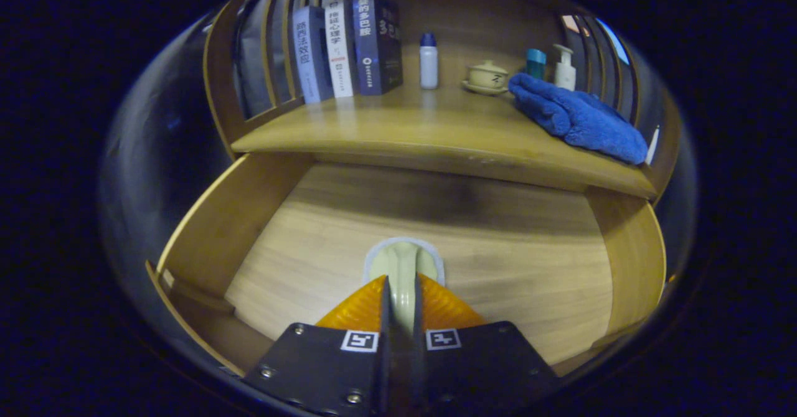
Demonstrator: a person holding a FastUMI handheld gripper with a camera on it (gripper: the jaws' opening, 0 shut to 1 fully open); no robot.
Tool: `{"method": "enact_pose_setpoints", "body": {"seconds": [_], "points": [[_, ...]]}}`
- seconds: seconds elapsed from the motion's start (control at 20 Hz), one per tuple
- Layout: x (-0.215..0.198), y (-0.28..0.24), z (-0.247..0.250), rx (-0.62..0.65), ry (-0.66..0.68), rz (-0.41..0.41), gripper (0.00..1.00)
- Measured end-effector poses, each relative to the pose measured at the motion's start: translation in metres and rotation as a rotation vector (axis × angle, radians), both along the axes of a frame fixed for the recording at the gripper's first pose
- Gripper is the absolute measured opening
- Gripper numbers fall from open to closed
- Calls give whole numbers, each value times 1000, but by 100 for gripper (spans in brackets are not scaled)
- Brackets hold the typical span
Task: Pull open the drawer, take out the items inside it, and place them on the countertop above the cabinet.
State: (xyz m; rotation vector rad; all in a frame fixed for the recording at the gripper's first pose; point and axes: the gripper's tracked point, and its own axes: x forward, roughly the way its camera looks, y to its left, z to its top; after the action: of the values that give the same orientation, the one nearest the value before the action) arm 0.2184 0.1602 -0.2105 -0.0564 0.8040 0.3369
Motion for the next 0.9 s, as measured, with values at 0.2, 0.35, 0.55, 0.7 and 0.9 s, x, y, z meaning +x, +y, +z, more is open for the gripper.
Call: {"method": "enact_pose_setpoints", "body": {"seconds": [0.2,0.35,0.55,0.7,0.9], "points": [[-1,4,14,21,-60,-19,14],[-2,4,37,41,-123,-33,14],[1,-2,70,38,-201,-71,14],[14,-10,101,35,-271,-113,14],[46,-19,130,8,-327,-170,14]]}}
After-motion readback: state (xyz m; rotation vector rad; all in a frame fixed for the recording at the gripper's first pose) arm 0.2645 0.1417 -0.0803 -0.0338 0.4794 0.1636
